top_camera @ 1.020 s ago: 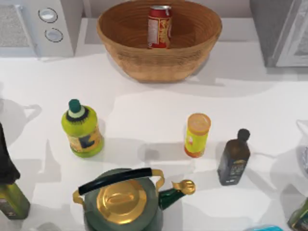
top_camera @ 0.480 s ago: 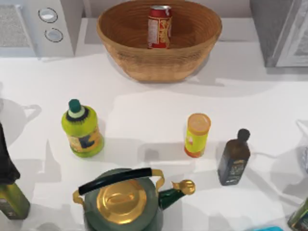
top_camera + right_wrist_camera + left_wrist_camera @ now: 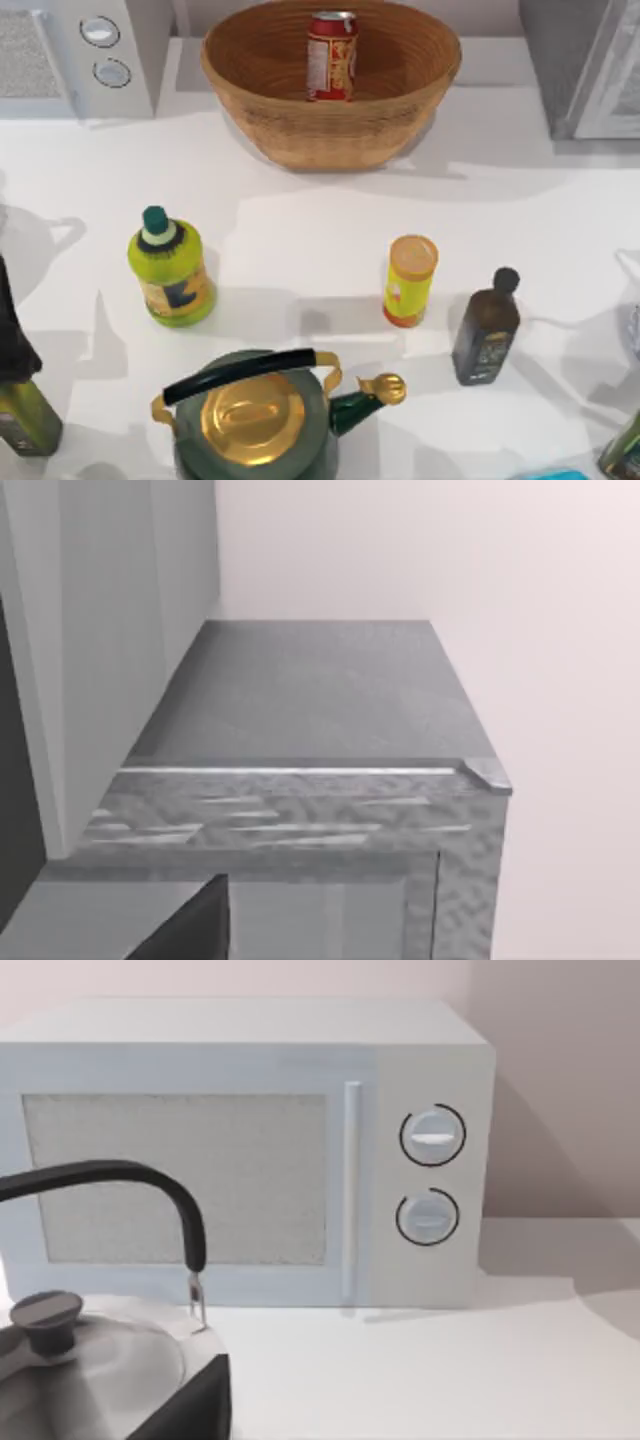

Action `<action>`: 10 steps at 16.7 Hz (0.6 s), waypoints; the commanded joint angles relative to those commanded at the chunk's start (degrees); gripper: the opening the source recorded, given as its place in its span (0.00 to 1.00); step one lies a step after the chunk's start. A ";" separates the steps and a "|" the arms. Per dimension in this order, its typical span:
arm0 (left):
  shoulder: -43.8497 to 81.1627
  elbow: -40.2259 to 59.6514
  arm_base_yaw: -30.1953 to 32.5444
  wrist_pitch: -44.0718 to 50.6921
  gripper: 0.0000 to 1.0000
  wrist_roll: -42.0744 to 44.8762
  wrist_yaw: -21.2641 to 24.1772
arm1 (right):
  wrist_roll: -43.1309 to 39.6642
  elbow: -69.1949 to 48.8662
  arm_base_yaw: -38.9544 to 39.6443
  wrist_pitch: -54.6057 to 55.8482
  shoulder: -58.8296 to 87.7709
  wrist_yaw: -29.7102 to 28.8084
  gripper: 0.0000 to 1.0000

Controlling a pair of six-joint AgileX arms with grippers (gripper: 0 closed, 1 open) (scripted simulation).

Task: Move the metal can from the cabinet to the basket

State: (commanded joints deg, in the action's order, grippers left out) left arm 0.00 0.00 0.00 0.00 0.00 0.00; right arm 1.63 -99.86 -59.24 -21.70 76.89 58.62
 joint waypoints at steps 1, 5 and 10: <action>0.00 0.00 0.00 0.00 1.00 0.00 0.00 | 0.02 -0.12 1.15 -0.12 0.11 -1.17 1.00; 0.00 0.00 0.00 0.00 1.00 0.00 0.00 | 0.14 -0.91 11.30 -0.97 0.74 -11.45 1.00; 0.00 0.00 0.00 0.00 1.00 0.00 0.00 | 0.10 -1.62 34.30 -2.16 0.88 -34.52 1.00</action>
State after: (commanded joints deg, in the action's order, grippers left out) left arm 0.00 0.00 0.00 0.00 0.00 0.00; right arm 1.73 -101.48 -24.94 -23.86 77.77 24.10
